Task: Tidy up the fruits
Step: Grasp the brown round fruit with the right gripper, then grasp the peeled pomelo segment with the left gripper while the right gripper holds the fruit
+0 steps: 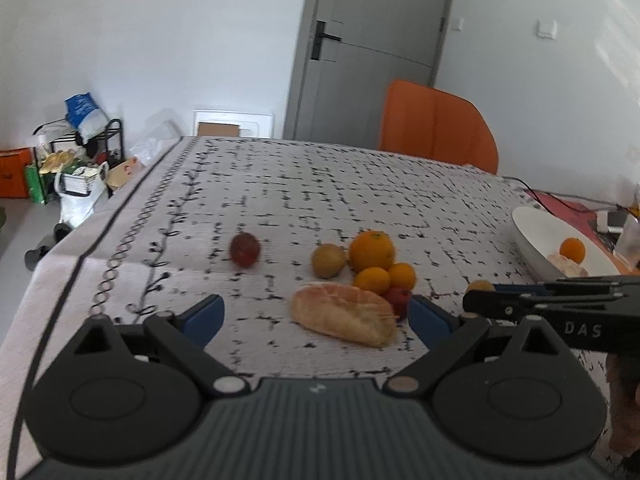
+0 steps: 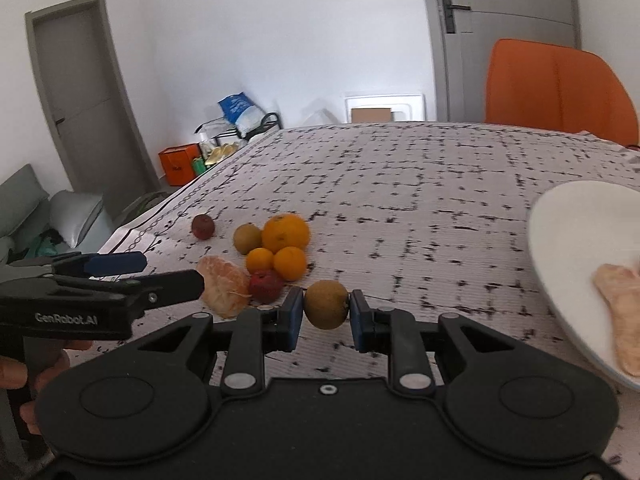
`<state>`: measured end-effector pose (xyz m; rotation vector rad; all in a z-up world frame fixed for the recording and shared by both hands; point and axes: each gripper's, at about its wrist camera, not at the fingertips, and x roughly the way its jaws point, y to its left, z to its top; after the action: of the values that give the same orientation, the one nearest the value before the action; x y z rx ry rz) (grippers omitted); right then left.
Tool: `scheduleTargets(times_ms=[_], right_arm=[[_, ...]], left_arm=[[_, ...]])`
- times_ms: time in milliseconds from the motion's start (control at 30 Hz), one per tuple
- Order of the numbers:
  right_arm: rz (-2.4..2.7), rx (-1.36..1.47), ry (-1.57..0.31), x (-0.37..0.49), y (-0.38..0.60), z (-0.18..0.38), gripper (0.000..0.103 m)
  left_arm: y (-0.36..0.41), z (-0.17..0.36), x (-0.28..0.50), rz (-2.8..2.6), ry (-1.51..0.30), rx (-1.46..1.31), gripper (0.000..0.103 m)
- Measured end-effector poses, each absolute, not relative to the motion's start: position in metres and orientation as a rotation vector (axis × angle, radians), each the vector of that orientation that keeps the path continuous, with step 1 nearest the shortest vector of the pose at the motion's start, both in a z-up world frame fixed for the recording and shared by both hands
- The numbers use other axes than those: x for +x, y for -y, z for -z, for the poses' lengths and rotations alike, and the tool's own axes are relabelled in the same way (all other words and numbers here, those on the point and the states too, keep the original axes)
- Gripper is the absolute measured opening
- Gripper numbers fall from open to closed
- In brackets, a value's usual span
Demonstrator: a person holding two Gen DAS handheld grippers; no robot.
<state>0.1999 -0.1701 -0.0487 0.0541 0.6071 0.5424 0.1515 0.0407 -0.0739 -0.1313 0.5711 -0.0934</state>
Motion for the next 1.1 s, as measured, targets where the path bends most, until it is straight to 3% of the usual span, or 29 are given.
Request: scheduleTargets(times_ms=[467, 533, 633, 1100], right_arm=[[-0.456, 0.111, -0.583, 0.189, 0.211, 0.045, 0.023], [-0.451, 0.113, -0.58, 0.187, 0.214, 0.044, 0.023], [-0.447, 0.121, -0.572, 0.184, 0.221, 0.043, 0.023], [-0.423, 0.151, -0.54, 0.178, 0.242, 0.038, 0.023]], left_arm=[[-0.011, 0.09, 0.181, 0.109, -0.683, 0.011, 0.098], [-0.01, 0.09, 0.181, 0.105, -0.681, 0.016, 0.093], [-0.014, 0.087, 0.178, 0.102, -0.659, 0.009, 0.066], [-0.005, 0.065, 0.162, 0.132, -0.601, 0.004, 0.061]])
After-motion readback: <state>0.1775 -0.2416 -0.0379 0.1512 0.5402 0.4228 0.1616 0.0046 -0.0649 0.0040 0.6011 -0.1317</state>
